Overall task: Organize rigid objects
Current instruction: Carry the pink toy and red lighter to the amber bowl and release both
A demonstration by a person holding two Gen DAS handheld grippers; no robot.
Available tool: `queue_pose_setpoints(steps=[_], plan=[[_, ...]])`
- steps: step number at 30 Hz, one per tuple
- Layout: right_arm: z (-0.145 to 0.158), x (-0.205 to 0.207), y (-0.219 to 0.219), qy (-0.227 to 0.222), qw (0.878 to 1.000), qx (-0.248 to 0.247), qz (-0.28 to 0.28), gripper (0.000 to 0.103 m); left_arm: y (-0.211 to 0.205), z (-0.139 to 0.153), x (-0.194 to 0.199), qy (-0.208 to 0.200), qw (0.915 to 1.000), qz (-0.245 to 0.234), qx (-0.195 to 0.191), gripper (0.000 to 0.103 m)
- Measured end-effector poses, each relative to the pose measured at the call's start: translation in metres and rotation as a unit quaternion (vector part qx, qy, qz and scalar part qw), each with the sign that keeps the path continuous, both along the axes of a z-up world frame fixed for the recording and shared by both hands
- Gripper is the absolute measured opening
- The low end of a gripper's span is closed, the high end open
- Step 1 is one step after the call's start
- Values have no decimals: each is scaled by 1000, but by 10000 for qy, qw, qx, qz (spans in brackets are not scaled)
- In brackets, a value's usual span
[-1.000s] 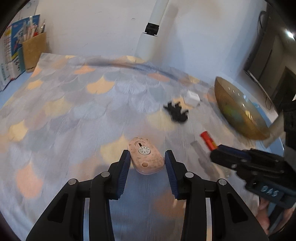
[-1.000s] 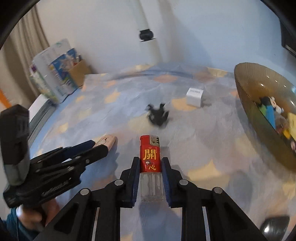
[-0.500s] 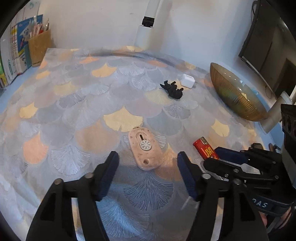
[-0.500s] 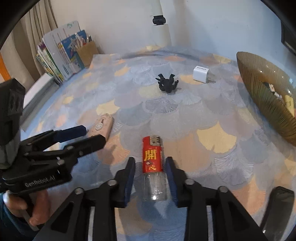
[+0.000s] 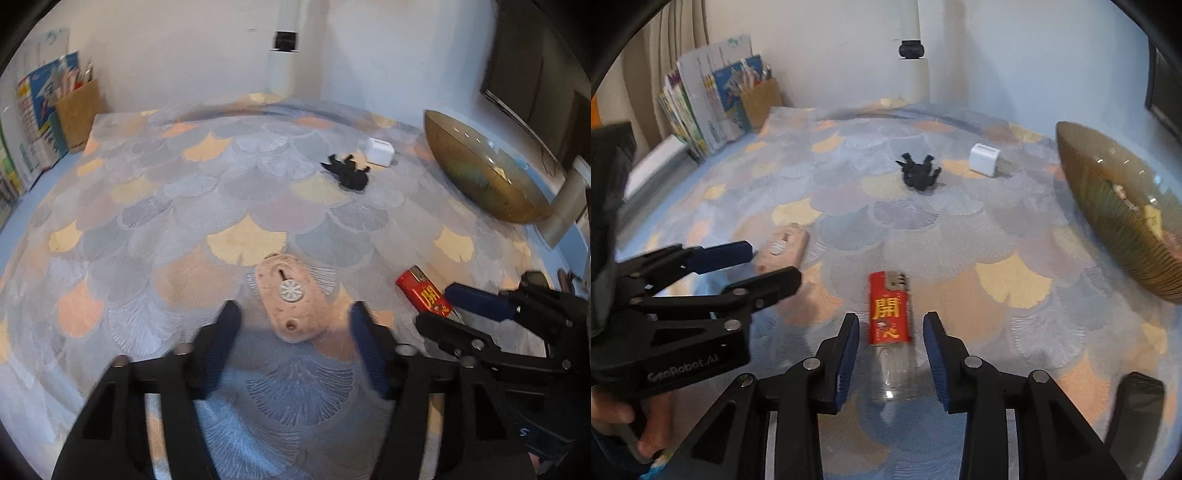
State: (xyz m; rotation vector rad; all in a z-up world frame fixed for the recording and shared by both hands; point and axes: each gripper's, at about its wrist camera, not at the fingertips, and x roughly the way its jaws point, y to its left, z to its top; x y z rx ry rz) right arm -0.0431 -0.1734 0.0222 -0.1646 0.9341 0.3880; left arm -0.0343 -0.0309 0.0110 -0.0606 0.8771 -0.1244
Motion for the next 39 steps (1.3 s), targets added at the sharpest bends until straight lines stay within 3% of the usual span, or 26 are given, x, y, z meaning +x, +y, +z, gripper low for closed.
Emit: queue_pose_setpoints(steps=[2, 6, 14, 19, 29, 35, 37, 39], plan=[[0, -2, 6, -97, 9998, -188, 19, 24, -8, 0, -1, -45, 9997, -80, 218, 34], [1, -7, 12, -165, 9992, -299, 192, 23, -15, 2, -4, -103, 9991, -234, 352, 34], [27, -41, 9, -381, 9980, -169, 473, 22, -8, 26, -13, -532, 9975, -318, -341, 34], [58, -44, -7, -744, 9964, -269, 303, 22, -23, 63, -16, -992, 9926, -540, -444, 34], [131, -20, -101, -1478, 9852, -739, -450, 23, -76, 119, 30, -1455, 9837, -880, -579, 34], [160, 24, -179, -1492, 9798, -413, -1269, 23, -126, 143, 75, -1552, 9797, -1128, -588, 34], [160, 35, -193, -1403, 9793, -272, -1431, 23, -142, 144, 86, -1523, 9788, -1215, -635, 34], [149, 47, -197, -1245, 9781, -467, -1599, 23, -160, 139, 96, -1464, 9783, -1328, -618, 34]])
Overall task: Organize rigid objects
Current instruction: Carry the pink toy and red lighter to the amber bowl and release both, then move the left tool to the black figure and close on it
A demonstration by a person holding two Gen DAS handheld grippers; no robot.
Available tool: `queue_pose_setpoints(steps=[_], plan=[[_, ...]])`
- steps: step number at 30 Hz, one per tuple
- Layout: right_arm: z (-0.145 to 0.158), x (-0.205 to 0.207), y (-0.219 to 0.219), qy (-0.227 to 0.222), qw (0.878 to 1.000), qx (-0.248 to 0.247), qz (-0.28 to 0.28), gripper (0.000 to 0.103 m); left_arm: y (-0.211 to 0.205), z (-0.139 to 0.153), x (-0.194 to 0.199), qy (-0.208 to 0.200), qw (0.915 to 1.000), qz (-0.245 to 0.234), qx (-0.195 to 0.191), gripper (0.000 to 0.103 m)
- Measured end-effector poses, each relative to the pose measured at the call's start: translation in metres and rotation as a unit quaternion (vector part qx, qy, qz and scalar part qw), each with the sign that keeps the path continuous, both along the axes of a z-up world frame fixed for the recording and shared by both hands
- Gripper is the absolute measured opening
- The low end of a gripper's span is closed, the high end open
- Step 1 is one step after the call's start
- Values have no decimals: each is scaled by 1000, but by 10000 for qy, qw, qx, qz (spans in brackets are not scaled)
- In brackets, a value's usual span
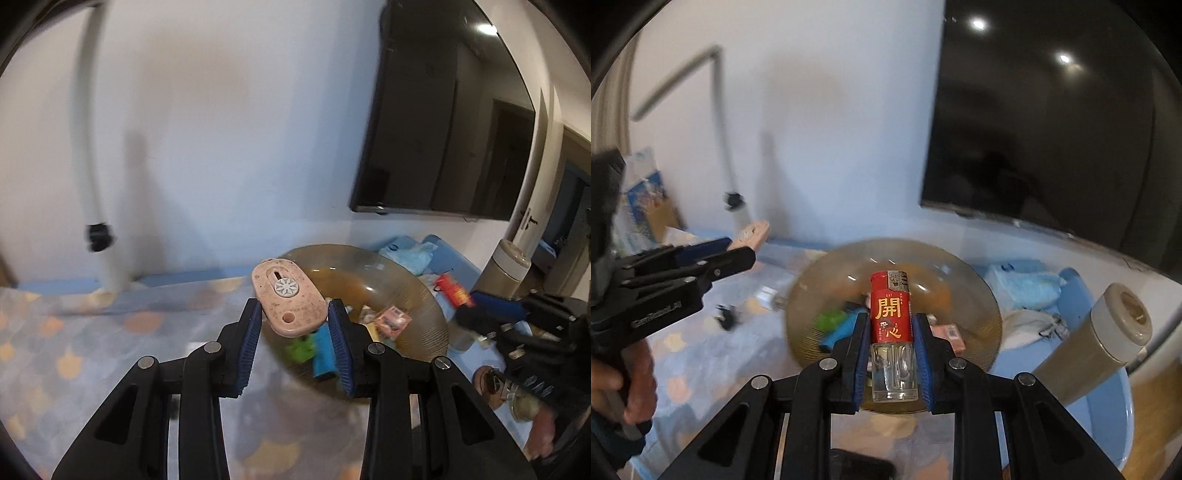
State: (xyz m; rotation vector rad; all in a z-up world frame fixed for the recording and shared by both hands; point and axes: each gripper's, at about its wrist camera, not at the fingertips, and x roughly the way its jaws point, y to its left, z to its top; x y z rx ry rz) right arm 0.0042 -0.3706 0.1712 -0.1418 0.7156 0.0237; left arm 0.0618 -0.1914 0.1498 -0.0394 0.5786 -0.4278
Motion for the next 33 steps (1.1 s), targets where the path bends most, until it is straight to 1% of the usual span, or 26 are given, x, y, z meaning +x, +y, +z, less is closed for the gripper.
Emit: queue_pose_setpoints(steps=[1, 2, 4, 6, 10, 11, 12, 13, 14, 15, 17, 19, 22, 23, 24, 25, 27, 29, 31, 32, 33], plan=[[-9, 8, 3, 142, 9994, -284, -165, 23, -8, -4, 3, 13, 10000, -52, 50, 34], [-15, 12, 5, 212, 9988, -406, -198, 23, -16, -8, 7, 22, 9998, -108, 140, 34], [-25, 20, 6, 364, 9988, -318, -113, 23, -29, -14, 14, 66, 9995, -138, 270, 34], [-33, 26, 4, 463, 9987, -215, -81, 22, -35, -18, 20, 147, 9995, -154, 252, 34], [-40, 34, 1, 548, 9982, -208, -80, 22, -43, -20, 28, 244, 9995, -87, 180, 35], [-41, 37, 0, 590, 9981, -170, -65, 23, -43, -20, 29, 255, 9996, -107, 86, 38], [-42, 38, -2, 610, 9980, -151, -89, 27, -42, -20, 29, 265, 9996, -134, 8, 51], [-43, 39, -4, 636, 9978, -138, -136, 30, -41, -21, 29, 280, 9995, -149, -33, 58], [-44, 38, -7, 652, 9976, -114, -212, 38, -38, -21, 26, 284, 9995, -128, -53, 74], [-45, 36, -9, 651, 9975, -77, -279, 43, -34, -21, 22, 247, 9996, -89, -68, 77], [-45, 30, -12, 668, 9971, 74, -368, 44, -19, -23, 11, 199, 9998, 7, -72, 77], [-42, 22, -8, 667, 9970, 198, -330, 44, -1, -25, 1, 270, 9996, 82, -69, 77], [-32, 9, 17, 597, 9978, 251, -127, 45, 39, -28, -18, 364, 9983, 424, -139, 77], [-27, 3, 31, 534, 9982, 282, 7, 49, 60, -28, -27, 426, 9970, 612, -216, 77], [-24, -3, 43, 473, 9983, 309, 124, 56, 76, -29, -33, 458, 9955, 785, -281, 77], [-21, -11, 59, 378, 9983, 350, 275, 59, 95, -30, -42, 464, 9934, 980, -367, 77], [-21, -22, 83, 310, 9974, 428, 493, 60, 127, -37, -57, 475, 9885, 1345, -505, 78], [-34, -31, 110, 345, 9958, 524, 663, 60, 152, -50, -67, 605, 9837, 1603, -541, 78], [-60, -34, 130, 481, 9948, 575, 692, 64, 171, -70, -70, 832, 9807, 1702, -493, 78], [-79, -34, 141, 570, 9947, 533, 666, 70, 177, -83, -73, 893, 9794, 1779, -334, 78], [-93, -34, 150, 638, 9954, 424, 580, 72, 181, -97, -73, 955, 9773, 1888, -76, 78]])
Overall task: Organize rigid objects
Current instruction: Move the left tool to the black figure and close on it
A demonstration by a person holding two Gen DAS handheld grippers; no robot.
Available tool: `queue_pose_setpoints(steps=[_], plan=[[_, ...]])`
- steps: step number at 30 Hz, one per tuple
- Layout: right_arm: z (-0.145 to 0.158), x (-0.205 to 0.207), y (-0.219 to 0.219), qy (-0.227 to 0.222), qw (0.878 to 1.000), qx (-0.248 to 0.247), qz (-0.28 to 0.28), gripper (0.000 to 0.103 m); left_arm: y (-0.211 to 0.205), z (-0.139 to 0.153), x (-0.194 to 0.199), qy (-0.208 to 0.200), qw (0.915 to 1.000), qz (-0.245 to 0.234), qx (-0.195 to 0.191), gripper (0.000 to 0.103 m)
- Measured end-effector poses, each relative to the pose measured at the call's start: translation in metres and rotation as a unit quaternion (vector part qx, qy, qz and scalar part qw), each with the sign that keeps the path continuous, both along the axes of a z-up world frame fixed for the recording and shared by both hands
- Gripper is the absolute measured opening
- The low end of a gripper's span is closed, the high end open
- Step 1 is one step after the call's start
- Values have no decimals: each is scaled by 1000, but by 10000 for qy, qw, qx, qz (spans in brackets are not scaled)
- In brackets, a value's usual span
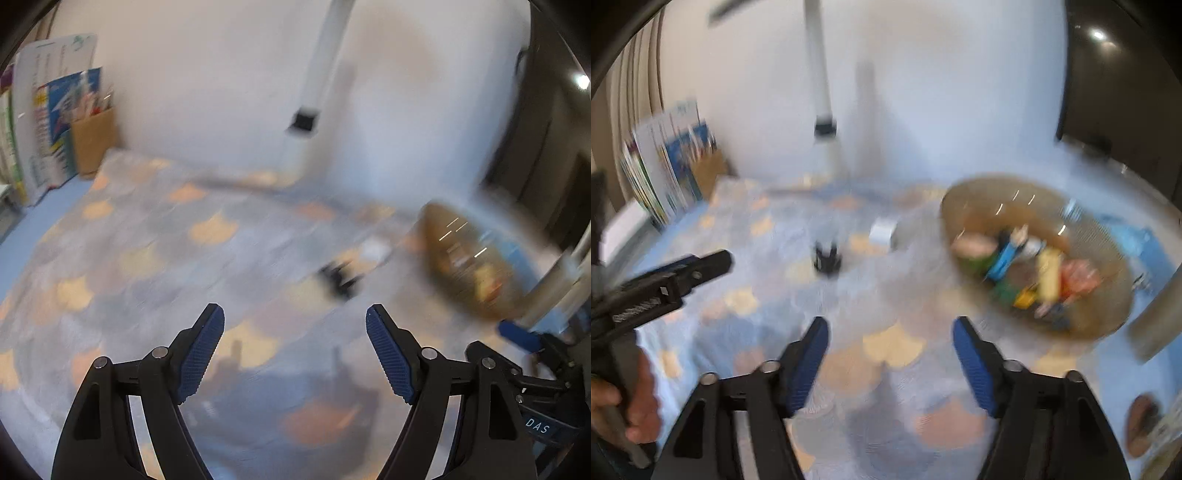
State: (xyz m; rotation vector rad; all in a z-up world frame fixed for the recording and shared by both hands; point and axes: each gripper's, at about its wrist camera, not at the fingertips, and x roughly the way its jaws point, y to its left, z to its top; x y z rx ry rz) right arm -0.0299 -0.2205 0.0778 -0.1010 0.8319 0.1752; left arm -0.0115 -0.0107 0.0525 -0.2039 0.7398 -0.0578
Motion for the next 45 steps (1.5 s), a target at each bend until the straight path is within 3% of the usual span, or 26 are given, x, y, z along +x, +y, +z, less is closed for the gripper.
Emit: queue_pose_setpoints(steps=[3, 6, 10, 13, 18, 30, 32, 35, 38, 42, 45], plan=[[-35, 4, 15, 267, 9996, -27, -44, 72, 3, -26, 0, 147, 9996, -86, 219, 78], [-41, 5, 20, 234, 9997, -16, -14, 72, 6, -33, -5, 60, 9999, -9, 143, 78], [-54, 7, 18, 290, 9994, 71, -184, 81, -4, -33, -10, 14, 9989, -26, 465, 78], [-52, 9, 15, 285, 9991, 33, -312, 81, -4, -29, -16, -112, 9987, -51, 489, 81], [-53, 11, 12, 301, 9988, 36, -382, 86, -3, -29, -13, -72, 9988, -9, 491, 81], [-61, 22, 6, 607, 9969, 131, -486, 86, -7, -33, -9, 60, 9977, -41, 675, 81], [-58, 23, 2, 642, 9962, 298, -499, 86, -9, -33, -4, 200, 9974, -241, 653, 81], [-30, 27, -10, 439, 9914, 1121, -520, 86, -9, -30, 10, 381, 9969, -631, 278, 79], [-8, 54, -8, 443, 9862, 1542, -414, 86, -20, -20, 30, 346, 9935, -1072, 180, 79], [-17, 99, 1, 687, 9807, 1646, -795, 83, -48, -16, 61, 121, 9864, -1522, 617, 79], [-36, 119, 4, 680, 9757, 1627, -1298, 79, -55, -29, 84, 332, 9839, -1686, 489, 70]])
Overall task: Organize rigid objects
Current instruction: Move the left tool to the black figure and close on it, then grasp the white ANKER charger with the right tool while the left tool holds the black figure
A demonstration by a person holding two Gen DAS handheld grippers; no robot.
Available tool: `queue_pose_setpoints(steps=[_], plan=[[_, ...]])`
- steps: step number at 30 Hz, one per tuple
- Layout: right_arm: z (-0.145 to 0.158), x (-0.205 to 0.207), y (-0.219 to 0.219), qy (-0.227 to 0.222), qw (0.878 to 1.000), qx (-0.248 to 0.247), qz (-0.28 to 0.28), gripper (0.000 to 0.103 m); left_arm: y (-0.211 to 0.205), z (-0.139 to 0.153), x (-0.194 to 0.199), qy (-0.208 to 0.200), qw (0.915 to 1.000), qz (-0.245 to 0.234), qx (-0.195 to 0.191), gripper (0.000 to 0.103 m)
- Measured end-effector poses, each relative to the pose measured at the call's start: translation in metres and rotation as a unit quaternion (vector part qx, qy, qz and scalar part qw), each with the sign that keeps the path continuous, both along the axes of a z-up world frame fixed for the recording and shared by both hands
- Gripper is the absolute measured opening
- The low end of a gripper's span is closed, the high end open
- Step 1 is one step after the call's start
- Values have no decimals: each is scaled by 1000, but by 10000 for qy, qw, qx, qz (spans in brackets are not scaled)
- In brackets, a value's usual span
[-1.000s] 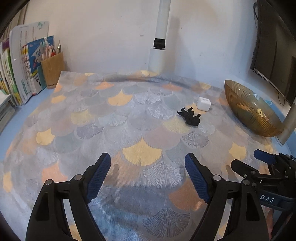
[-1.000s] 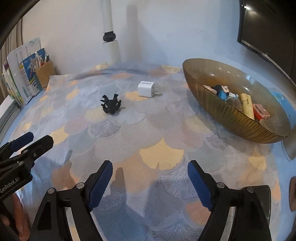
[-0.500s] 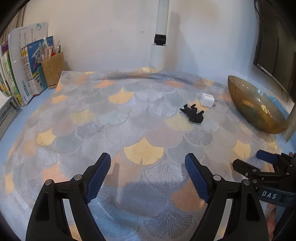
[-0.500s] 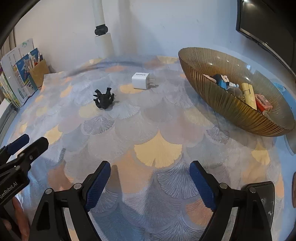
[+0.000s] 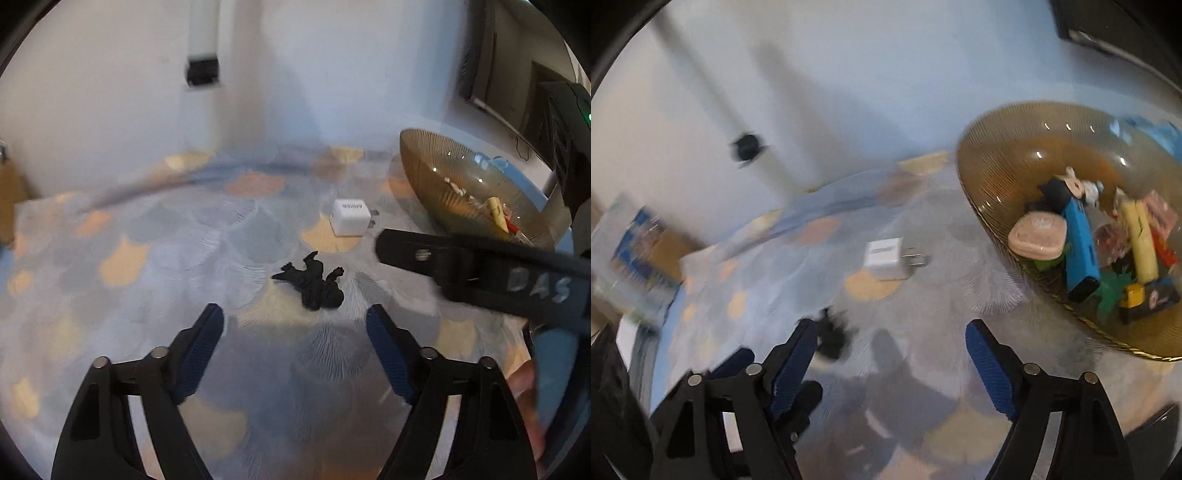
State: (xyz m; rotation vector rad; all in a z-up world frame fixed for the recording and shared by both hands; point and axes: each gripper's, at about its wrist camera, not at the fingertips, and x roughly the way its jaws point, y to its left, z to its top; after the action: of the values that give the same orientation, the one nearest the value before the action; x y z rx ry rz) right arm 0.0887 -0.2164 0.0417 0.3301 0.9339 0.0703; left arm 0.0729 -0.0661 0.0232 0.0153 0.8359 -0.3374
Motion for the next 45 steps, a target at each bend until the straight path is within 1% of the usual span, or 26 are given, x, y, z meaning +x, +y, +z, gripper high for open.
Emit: queue_pose_setpoints(steps=[2, 4, 5, 7, 8, 9, 11, 12, 13, 14, 15, 16, 20, 22, 23, 25, 26, 28, 30, 32, 35, 37, 39, 41, 42, 45], plan=[[-8, 15, 7, 9, 9999, -102, 66, 70, -4, -7, 12, 130, 9999, -80, -33, 65], [-11, 28, 11, 14, 9999, -149, 75, 68, -9, -9, 19, 170, 9997, -173, -13, 61], [-12, 36, 13, 16, 9999, -125, 69, 68, -12, -10, 24, 230, 9994, -247, 8, 54], [-16, 48, 17, 55, 9998, -204, 43, 68, -18, -11, 30, 208, 9994, -266, 99, 53], [-18, 53, 19, 65, 9997, -250, 47, 67, -19, -11, 31, 182, 9994, -273, 121, 46], [-21, 56, 20, 80, 9996, -272, 48, 63, -18, -11, 31, 174, 9994, -282, 123, 46], [-25, 62, 21, 130, 9993, -353, -9, 62, -14, -11, 31, 206, 9994, -280, -9, 45], [-24, 64, 23, 98, 9992, -395, -27, 59, -11, -10, 30, 221, 9994, -265, -59, 45], [-24, 65, 23, 86, 9990, -446, -13, 56, -8, -10, 28, 230, 9995, -214, -83, 45], [-24, 68, 26, 96, 9986, -515, 30, 47, -3, -10, 26, 243, 9995, -148, -107, 45], [-23, 68, 27, 81, 9983, -571, 64, 35, 2, -10, 23, 266, 9995, -87, -144, 45], [-24, 68, 28, 77, 9982, -588, 122, 32, 8, -10, 20, 285, 9994, -28, -193, 45], [-19, 50, 32, -6, 9982, -449, 392, 32, 38, -9, -2, 349, 9980, 370, -384, 45], [-14, 33, 37, -56, 9971, -365, 659, 32, 51, -9, -19, 322, 9972, 549, -389, 45], [-10, 18, 40, -71, 9955, -289, 896, 31, 58, -10, -31, 325, 9966, 654, -391, 45], [-4, -8, 46, -124, 9903, -176, 1371, 29, 67, -12, -49, 384, 9954, 789, -393, 45], [0, -26, 50, -158, 9861, -165, 1647, 29, 69, -13, -56, 481, 9944, 897, -297, 45], [7, -57, 55, -289, 9788, -231, 2013, 29, 73, -10, -72, 428, 9938, 1005, -198, 45], [11, -89, 55, -389, 9683, -420, 2431, 29, 76, -13, -84, 407, 9936, 1033, -228, 45], [6, -107, 54, -389, 9620, -686, 2613, 29, 77, -15, -93, 379, 9934, 1035, -307, 45], [3, -120, 42, -141, 9640, -824, 2526, 29, 74, -17, -104, 215, 9932, 1125, -205, 45], [6, -122, 35, -117, 9682, -594, 2427, 33, 72, -16, -105, 149, 9932, 1153, -114, 45], [7, -116, 38, -57, 9712, -340, 2356, 41, 74, -17, -105, 183, 9932, 1134, -165, 45], [1, -99, 53, 130, 9746, -413, 2197, 42, 78, -17, -105, 205, 9927, 1164, -236, 45], [0, -92, 60, 189, 9747, -354, 2200, 42, 79, -17, -104, 210, 9925, 1176, -268, 45], [-6, -70, 79, 224, 9727, 294, 2292, 42, 80, -16, -105, 216, 9920, 1192, -359, 46]])
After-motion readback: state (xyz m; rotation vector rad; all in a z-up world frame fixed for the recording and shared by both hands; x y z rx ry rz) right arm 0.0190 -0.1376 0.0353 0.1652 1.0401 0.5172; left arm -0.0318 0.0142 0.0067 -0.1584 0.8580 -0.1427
